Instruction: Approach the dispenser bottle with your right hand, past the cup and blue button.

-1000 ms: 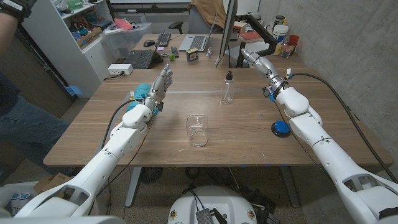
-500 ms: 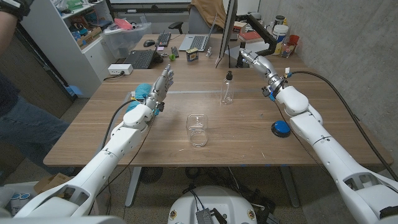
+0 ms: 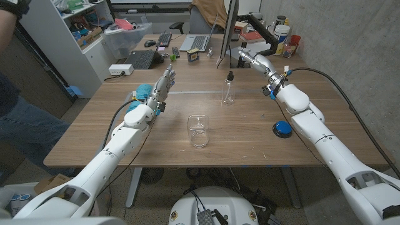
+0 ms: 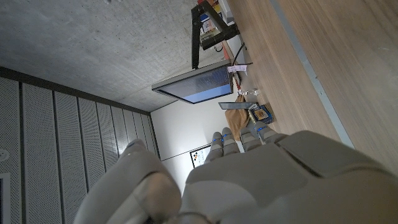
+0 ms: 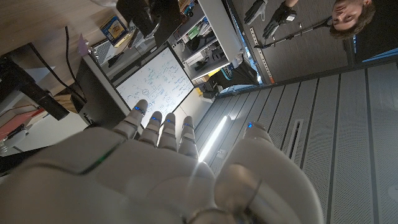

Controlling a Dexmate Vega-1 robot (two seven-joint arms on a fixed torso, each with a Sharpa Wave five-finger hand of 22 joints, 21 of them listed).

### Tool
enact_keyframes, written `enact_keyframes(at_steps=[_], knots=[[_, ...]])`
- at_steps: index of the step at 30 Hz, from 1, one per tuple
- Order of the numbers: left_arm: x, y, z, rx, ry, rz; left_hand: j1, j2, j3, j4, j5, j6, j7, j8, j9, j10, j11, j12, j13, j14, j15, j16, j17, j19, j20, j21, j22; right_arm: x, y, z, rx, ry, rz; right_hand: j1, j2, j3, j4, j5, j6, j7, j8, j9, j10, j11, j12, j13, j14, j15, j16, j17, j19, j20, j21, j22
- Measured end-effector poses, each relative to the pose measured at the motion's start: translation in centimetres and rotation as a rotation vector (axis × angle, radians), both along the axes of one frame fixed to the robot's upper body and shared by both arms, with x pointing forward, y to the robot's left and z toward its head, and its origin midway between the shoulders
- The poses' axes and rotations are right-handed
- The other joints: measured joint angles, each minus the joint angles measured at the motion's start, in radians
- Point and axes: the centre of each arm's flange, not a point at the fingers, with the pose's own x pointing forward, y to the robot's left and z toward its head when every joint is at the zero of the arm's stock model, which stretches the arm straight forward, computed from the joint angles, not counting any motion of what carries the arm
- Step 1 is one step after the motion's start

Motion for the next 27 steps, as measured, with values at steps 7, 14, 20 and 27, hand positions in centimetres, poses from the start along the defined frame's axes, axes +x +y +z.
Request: enact_keyframes(at_steps=[7, 14, 20, 27], knots=[[0.1, -0.1, 0.1, 0.003, 0.000, -0.002, 0.000, 0.000, 0.000, 0.000, 0.000, 0.000, 0.000, 0.000, 0.000, 0.000, 0.000, 0.000, 0.000, 0.000, 0.000, 0.000, 0.000, 0.000, 0.000, 0.000, 0.000, 0.0, 0.6, 0.3, -0.038, -0.015, -0.020, 0.011, -0.002, 0.000, 0.000, 0.000, -0.005, -0.005, 0.000, 0.000, -0.009, 0.002, 0.000, 0.002, -0.005, 0.005, 0.000, 0.000, 0.000, 0.000, -0.007, 0.000], [0.2, -0.1, 0.2, 0.004, 0.000, -0.003, 0.000, 0.000, -0.005, 0.004, 0.000, 0.000, 0.000, 0.000, 0.001, 0.000, 0.000, 0.000, 0.000, 0.000, 0.000, 0.000, 0.000, 0.000, 0.000, -0.004, 0.000, 0.0, 1.1, 0.5, -0.070, -0.028, -0.032, 0.011, -0.002, 0.000, -0.008, 0.000, -0.005, -0.005, 0.000, 0.000, -0.009, 0.002, 0.000, 0.002, -0.005, 0.005, 0.000, 0.000, 0.000, 0.000, -0.014, 0.000], [0.2, -0.1, 0.2, 0.004, 0.000, -0.003, 0.000, 0.000, -0.008, 0.000, 0.000, 0.000, 0.000, 0.000, 0.005, 0.000, 0.000, 0.000, 0.000, 0.000, 0.000, 0.000, 0.000, 0.000, 0.000, -0.004, 0.000, 0.0, 1.6, 0.8, -0.092, -0.039, -0.039, 0.011, -0.002, 0.000, -0.008, -0.004, -0.005, -0.005, 0.000, 0.000, -0.014, -0.003, 0.000, 0.002, -0.011, 0.011, 0.000, 0.000, -0.007, 0.007, -0.018, 0.000], [0.3, -0.1, 0.2, 0.004, 0.000, -0.003, 0.000, 0.000, -0.008, 0.000, 0.000, 0.000, 0.000, 0.000, 0.005, 0.000, 0.000, 0.000, 0.000, 0.000, 0.000, 0.000, 0.000, 0.000, 0.000, -0.008, 0.000, 0.0, 2.0, 1.0, -0.115, -0.049, -0.047, 0.011, -0.002, 0.000, -0.008, -0.004, -0.005, -0.005, 0.000, 0.000, -0.014, -0.003, 0.000, 0.002, -0.011, 0.011, 0.000, 0.000, -0.007, 0.007, -0.017, 0.000]])
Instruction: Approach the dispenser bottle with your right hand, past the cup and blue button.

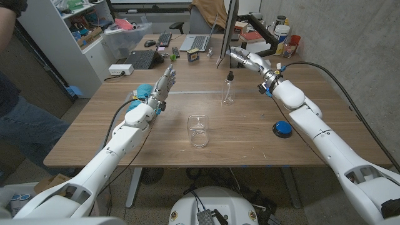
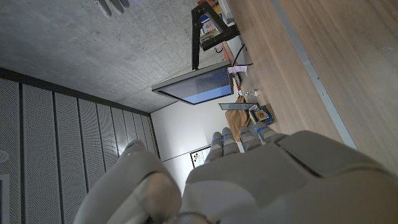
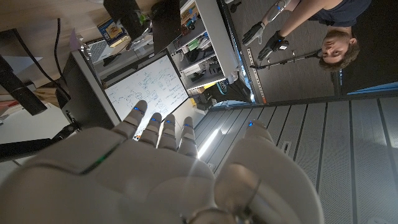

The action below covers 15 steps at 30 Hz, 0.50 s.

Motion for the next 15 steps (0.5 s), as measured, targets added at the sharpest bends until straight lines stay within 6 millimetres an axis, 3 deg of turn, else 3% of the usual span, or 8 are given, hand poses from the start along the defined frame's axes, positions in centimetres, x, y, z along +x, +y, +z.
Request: enact_keyframes(at_steps=[15], knots=[[0.11, -0.09, 0.09, -0.002, -0.001, -0.002, 0.005, 0.005, 0.000, 0.000, 0.000, 0.005, 0.005, 0.000, 0.000, 0.000, 0.000, 0.000, 0.000, 0.000, 0.000, 0.000, 0.000, 0.000, 0.000, -0.004, 0.000, -0.30, 0.93, 0.36, -0.048, -0.026, -0.003, 0.000, 0.000, -0.004, -0.004, 0.000, -0.005, -0.005, 0.000, 0.000, 0.000, 0.000, 0.000, 0.000, -0.005, 0.005, 0.000, 0.000, 0.000, 0.000, -0.008, 0.000]])
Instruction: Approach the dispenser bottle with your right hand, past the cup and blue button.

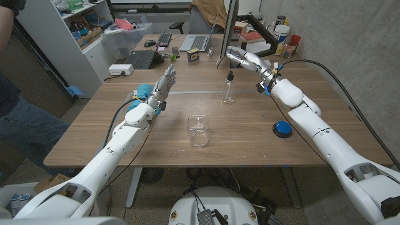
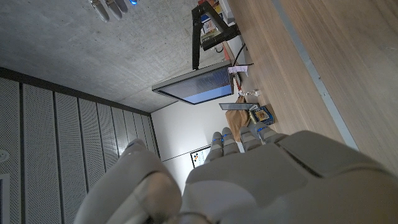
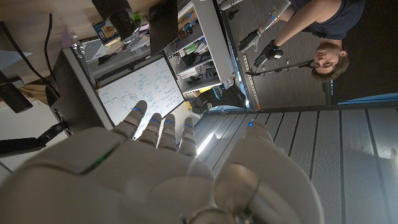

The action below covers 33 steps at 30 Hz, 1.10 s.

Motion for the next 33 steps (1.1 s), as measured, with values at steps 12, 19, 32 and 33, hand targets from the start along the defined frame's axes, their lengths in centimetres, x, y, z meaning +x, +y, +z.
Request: enact_keyframes(at_steps=[12, 19, 32, 33], knots=[[0.1, -0.1, -0.1, 0.003, 0.001, -0.001, 0.000, 0.000, -0.004, 0.004, 0.000, 0.005, -0.005, 0.000, 0.000, 0.000, 0.000, 0.000, 0.000, 0.000, 0.000, 0.000, 0.000, 0.005, 0.005, 0.000, 0.000, -0.2, 0.8, 0.3, -0.036, -0.017, 0.003, 0.000, 0.000, 0.000, 0.000, 0.000, 0.000, 0.000, 0.000, 0.000, -0.004, 0.004, 0.000, 0.000, 0.000, 0.000, 0.000, 0.000, 0.000, 0.000, -0.008, 0.000], [0.1, -0.2, -0.1, 0.005, 0.001, -0.002, 0.000, 0.000, -0.007, 0.001, 0.000, 0.005, -0.005, 0.000, 0.000, 0.000, 0.000, 0.000, 0.000, 0.000, 0.000, 0.000, 0.000, 0.005, 0.005, -0.006, 0.000, 0.0, 1.2, 0.4, -0.064, -0.022, -0.007, 0.000, 0.000, 0.000, 0.000, 0.000, 0.000, 0.000, 0.000, 0.000, -0.004, 0.003, 0.000, 0.000, -0.005, 0.005, 0.000, 0.000, -0.003, 0.004, -0.008, 0.000], [-0.1, -0.1, 0.1, 0.009, -0.003, 0.000, 0.000, 0.000, -0.007, 0.001, 0.000, 0.005, -0.005, 0.000, 0.000, 0.000, 0.000, 0.000, 0.000, 0.000, 0.000, 0.000, 0.000, 0.005, 0.005, -0.011, 0.000, 0.7, 1.8, 0.6, -0.107, -0.027, -0.039, 0.000, 0.000, -0.004, -0.004, 0.000, 0.011, -0.011, 0.000, 0.000, -0.009, -0.002, 0.000, 0.000, -0.014, 0.022, 0.000, 0.000, 0.000, 0.022, -0.015, 0.000], [-0.1, -0.1, 0.1, 0.010, -0.004, 0.000, 0.000, 0.000, -0.007, 0.001, 0.000, 0.005, -0.005, 0.000, 0.000, 0.000, 0.000, 0.000, 0.000, 0.000, 0.000, 0.000, 0.000, 0.005, 0.005, -0.011, 0.000, 0.7, 1.8, 0.6, -0.109, -0.028, -0.042, 0.000, 0.000, -0.004, -0.004, 0.000, 0.011, -0.011, 0.000, 0.000, -0.009, -0.002, 0.000, 0.000, -0.014, 0.022, 0.000, 0.000, 0.000, 0.022, -0.015, 0.000]])
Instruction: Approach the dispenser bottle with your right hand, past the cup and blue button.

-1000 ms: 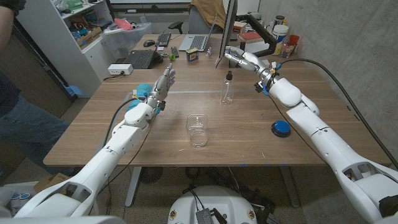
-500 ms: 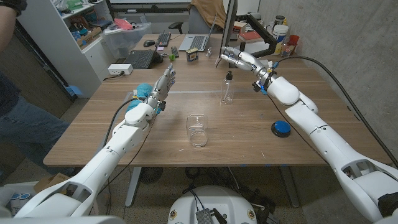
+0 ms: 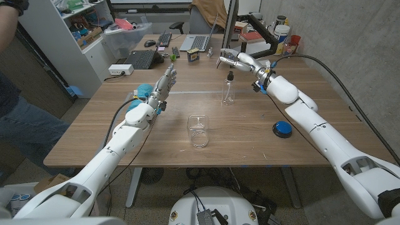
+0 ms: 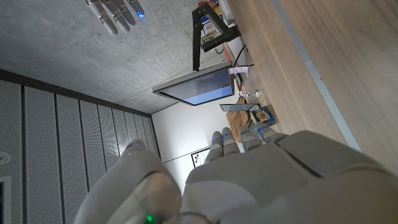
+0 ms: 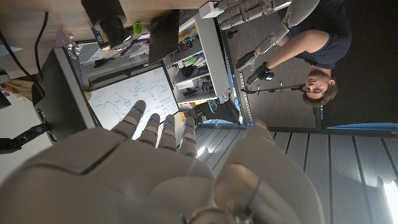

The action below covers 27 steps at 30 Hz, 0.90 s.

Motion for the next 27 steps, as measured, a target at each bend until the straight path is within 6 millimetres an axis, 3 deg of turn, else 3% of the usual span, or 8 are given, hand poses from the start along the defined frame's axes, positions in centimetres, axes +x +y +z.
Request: enact_keyframes(at_steps=[27], knots=[[0.3, 0.2, -0.1, -0.005, 0.006, 0.009, 0.004, 0.004, -0.005, 0.000, 0.000, 0.009, -0.002, 0.000, 0.000, 0.000, 0.000, 0.000, 0.000, 0.000, 0.000, 0.000, 0.000, 0.000, 0.000, -0.004, 0.001, 0.7, 1.0, 0.7, -0.082, -0.056, -0.074, 0.000, 0.000, -0.004, -0.004, 0.000, -0.006, -0.005, 0.000, 0.000, -0.004, 0.004, 0.000, 0.000, -0.005, 0.005, 0.000, 0.000, -0.001, 0.013, -0.010, 0.005]])
